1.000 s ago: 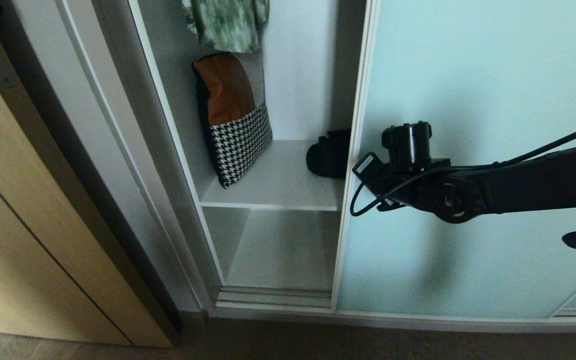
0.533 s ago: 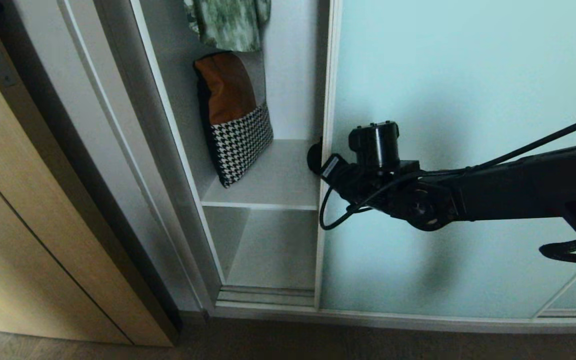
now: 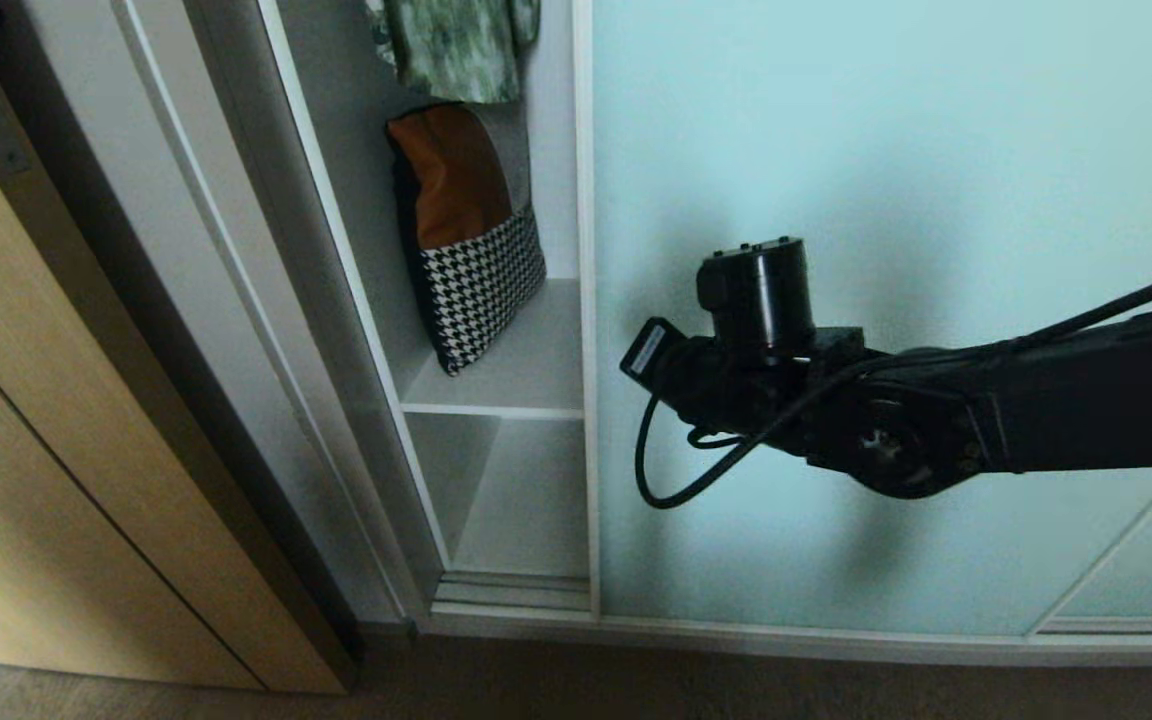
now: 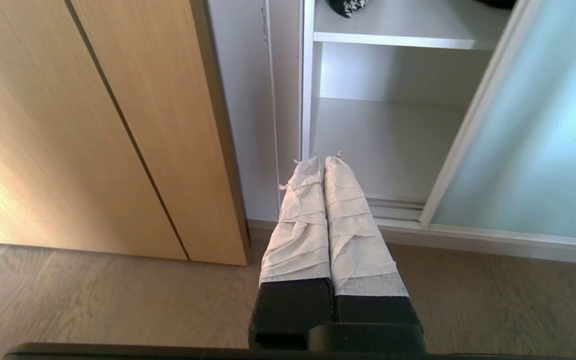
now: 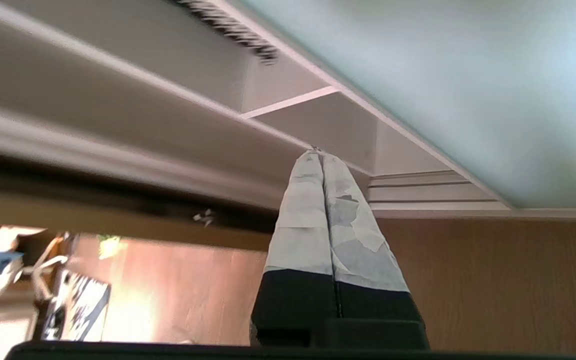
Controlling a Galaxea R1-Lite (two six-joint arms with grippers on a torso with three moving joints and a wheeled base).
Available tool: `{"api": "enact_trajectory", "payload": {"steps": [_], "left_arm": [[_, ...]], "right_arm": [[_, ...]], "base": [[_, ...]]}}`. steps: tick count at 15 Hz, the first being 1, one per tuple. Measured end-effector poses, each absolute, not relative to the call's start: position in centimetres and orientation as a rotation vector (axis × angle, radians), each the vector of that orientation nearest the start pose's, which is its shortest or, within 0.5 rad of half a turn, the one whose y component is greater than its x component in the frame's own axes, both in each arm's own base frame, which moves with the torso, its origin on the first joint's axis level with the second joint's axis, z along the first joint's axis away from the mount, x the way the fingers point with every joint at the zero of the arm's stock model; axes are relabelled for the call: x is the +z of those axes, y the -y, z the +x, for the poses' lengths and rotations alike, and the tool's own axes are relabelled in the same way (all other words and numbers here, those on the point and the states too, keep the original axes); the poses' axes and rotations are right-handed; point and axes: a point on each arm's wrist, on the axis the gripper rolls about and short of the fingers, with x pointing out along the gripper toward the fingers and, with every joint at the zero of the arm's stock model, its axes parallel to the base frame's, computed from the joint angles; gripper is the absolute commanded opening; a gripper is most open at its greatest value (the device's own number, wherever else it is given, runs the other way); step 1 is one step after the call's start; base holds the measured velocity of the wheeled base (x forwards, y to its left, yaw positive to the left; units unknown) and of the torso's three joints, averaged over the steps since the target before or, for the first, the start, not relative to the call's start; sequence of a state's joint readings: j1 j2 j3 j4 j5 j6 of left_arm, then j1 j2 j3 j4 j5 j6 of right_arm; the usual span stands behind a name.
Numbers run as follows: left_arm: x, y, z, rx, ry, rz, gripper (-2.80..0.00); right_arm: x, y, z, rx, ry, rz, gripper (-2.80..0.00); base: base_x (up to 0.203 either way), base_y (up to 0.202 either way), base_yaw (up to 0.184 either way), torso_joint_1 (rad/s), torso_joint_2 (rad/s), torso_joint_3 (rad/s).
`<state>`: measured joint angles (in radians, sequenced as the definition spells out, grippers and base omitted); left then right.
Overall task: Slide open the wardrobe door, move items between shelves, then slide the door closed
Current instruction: Close the door
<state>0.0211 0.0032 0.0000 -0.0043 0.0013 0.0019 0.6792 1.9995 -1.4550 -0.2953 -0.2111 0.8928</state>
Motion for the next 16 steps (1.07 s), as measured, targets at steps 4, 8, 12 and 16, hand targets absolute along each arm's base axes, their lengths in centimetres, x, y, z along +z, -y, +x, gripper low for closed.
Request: {"api": "enact_trajectory", "payload": {"steps": [4, 8, 12, 16], "left_arm": [[7.6, 0.0, -2.3, 0.023, 0.001, 0.002, -2.80], [7.6, 0.0, -2.3, 0.023, 0.001, 0.002, -2.80], [7.6, 0.0, -2.3, 0.022, 0.001, 0.002, -2.80], [7.6, 0.0, -2.3, 0.023, 0.001, 0.002, -2.80]], "right_arm": [[26.7, -19.2, 28.3, 0.304, -0.316, 0.756, -2.80], [28.6, -8.8, 22.7, 0.137, -0.168, 0.679, -2.80], [26.6, -0.1, 15.4, -0.179, -0.019, 0.562, -2.80], [24.4, 1.2, 7.9, -0.280, 0.103, 0.429, -2.80]], "base": [[0.000, 0.000, 0.000, 0.000, 0.00, 0.000], [0.000, 0.000, 0.000, 0.000, 0.00, 0.000], [0.000, 0.000, 0.000, 0.000, 0.00, 0.000], [0.000, 0.000, 0.000, 0.000, 0.00, 0.000]]}}
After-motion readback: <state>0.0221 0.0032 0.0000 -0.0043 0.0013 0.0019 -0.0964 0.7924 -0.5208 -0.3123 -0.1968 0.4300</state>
